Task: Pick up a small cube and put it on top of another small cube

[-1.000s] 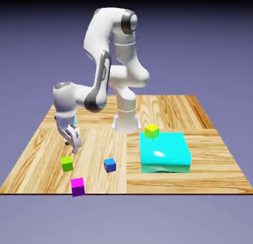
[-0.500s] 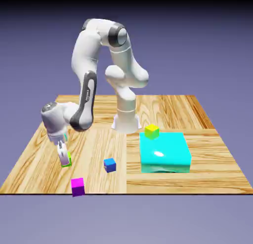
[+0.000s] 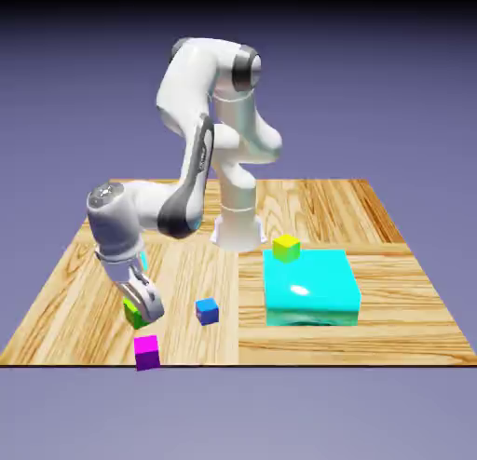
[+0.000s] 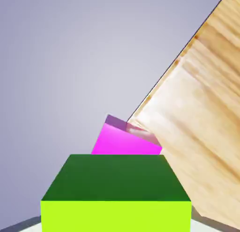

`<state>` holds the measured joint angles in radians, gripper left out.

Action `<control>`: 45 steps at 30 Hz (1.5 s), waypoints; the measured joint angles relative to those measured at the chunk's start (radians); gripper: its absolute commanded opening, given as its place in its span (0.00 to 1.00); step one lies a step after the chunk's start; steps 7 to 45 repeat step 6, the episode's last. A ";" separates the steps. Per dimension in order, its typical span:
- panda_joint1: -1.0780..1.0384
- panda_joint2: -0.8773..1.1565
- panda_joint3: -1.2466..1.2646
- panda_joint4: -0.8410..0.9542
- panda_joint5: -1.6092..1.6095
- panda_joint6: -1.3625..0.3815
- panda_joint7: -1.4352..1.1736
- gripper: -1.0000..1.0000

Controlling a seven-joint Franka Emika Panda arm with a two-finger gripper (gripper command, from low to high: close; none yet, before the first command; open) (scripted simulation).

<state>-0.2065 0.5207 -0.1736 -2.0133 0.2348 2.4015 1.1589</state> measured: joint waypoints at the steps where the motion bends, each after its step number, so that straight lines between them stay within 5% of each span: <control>1: -0.002 0.014 0.004 -0.002 0.005 0.016 -0.003 1.00; 6: 0.012 -0.094 -0.024 0.014 -0.035 -0.107 0.025 1.00; 45: 0.012 -0.094 -0.024 0.014 -0.035 -0.107 0.025 1.00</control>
